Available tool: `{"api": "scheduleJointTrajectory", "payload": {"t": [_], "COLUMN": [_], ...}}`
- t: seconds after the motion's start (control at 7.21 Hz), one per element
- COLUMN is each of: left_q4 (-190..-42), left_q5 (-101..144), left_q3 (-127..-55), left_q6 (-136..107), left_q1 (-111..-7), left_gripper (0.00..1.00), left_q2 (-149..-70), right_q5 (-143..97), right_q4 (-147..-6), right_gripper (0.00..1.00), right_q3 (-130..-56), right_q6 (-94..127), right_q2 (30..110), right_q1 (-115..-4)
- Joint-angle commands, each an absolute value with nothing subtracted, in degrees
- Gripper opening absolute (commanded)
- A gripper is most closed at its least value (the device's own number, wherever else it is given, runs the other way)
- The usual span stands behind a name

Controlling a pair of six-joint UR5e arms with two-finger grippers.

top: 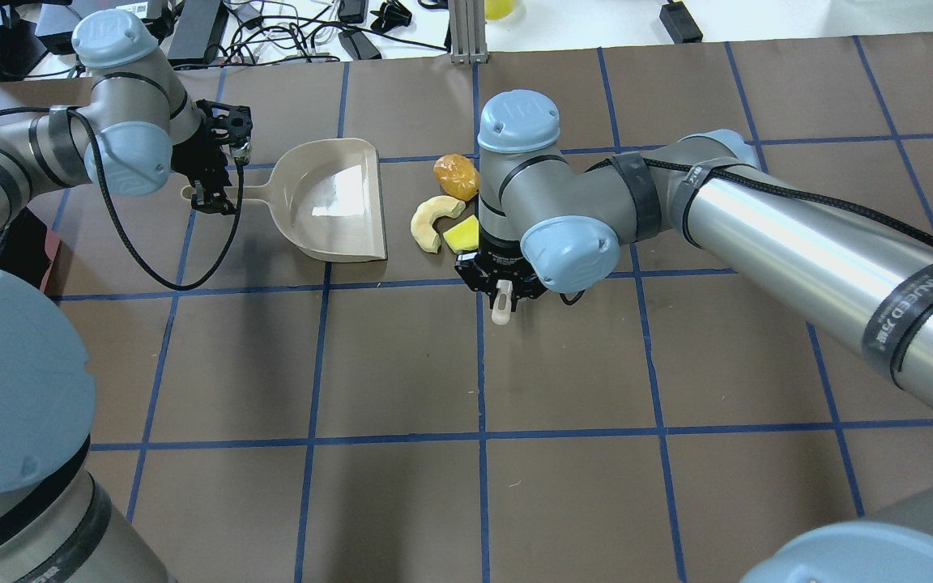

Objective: Sweep and dump trash into bin
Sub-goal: 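Carry the brush with the right gripper toward the trash beside the dustpan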

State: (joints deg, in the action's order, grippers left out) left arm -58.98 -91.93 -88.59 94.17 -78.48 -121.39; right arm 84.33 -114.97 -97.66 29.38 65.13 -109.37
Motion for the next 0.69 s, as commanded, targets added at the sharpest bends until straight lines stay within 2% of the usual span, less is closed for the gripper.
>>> {"api": "scheduleJointTrajectory", "payload": {"t": [0.0,0.56], "left_q4": [-59.0,-59.0], "left_q5": [-91.9,-91.8], "left_q3": [-88.6,-88.6], "left_q6": [94.1,94.1], "left_q1": [-78.5,-78.5], "left_gripper": [0.14,0.09], "left_q2": [-121.4,-121.4], "right_q5": [84.0,83.5], "right_q4": [-115.5,-115.3], "right_gripper": [0.00,0.00], "right_q3": [-96.4,-88.2], "right_q6": [31.4,34.4], "right_q2": [63.5,57.7], "right_q1": [-111.4,-115.2]}}
